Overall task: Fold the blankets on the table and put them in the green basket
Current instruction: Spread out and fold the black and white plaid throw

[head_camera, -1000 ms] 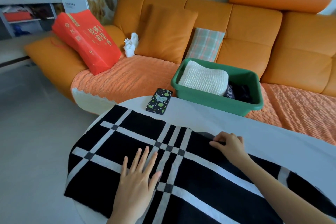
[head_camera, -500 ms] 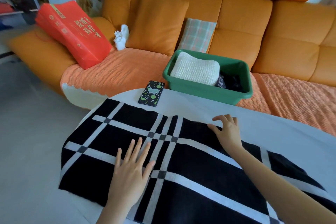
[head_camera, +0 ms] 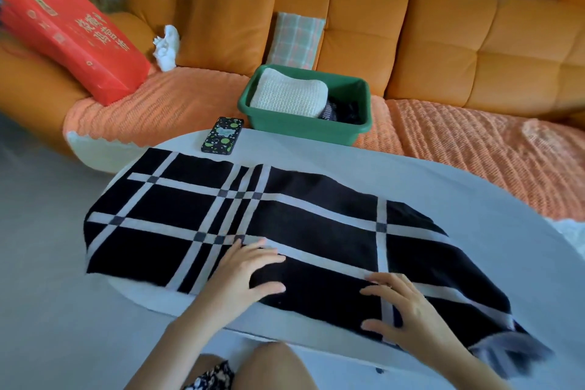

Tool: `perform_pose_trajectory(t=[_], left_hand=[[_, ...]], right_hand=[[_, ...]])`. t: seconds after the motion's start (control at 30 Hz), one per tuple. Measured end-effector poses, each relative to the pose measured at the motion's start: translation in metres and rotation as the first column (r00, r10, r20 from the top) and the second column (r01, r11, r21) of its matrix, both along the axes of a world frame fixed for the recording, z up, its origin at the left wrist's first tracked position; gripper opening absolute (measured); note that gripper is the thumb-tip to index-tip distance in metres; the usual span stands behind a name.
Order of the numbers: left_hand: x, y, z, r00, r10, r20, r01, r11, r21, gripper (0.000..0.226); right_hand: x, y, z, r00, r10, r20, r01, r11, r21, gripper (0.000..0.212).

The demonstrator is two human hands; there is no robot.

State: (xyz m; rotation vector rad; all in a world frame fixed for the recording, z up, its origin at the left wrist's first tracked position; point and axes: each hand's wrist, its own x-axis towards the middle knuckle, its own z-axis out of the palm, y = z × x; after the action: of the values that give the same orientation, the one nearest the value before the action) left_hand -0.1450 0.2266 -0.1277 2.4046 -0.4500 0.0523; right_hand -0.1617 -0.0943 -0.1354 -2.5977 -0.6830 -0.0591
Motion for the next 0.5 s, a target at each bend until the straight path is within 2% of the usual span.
perform_pose_trajectory(t=[0.13, 0.2, 0.33, 0.4, 0.5], left_hand=[[-0.016, -0.01, -0.004, 0.995, -0.094, -0.032, 0.098, 0.982, 0.159, 0.074], [-0.018, -0.009, -0.008, 0.995, -0.103, -0.016, 0.104, 0.977, 0.186, 0.059], [-0.017, -0.011, -0.01, 0.994, -0.082, 0.068, 0.069, 0.981, 0.182, 0.025], [-0.015, -0.012, -0.011, 0.99, -0.058, 0.125, 0.036, 0.985, 0.167, 0.012], [-0.013, -0.014, -0.011, 0.973, -0.015, 0.23, -0.023, 0.986, 0.164, 0.02]], right_hand=[[-0.015, -0.007, 0.005, 0.999, 0.037, 0.009, -0.037, 0.999, -0.029, 0.043], [-0.021, -0.009, 0.004, 0.997, 0.072, 0.022, -0.07, 0.995, -0.074, 0.043], [-0.026, -0.007, 0.004, 0.991, 0.026, 0.134, -0.019, 0.999, -0.048, 0.014], [-0.026, -0.002, 0.007, 0.982, -0.014, 0.186, 0.019, 0.999, -0.025, 0.011], [-0.021, 0.002, 0.015, 0.973, -0.142, 0.181, 0.133, 0.989, 0.063, 0.004]])
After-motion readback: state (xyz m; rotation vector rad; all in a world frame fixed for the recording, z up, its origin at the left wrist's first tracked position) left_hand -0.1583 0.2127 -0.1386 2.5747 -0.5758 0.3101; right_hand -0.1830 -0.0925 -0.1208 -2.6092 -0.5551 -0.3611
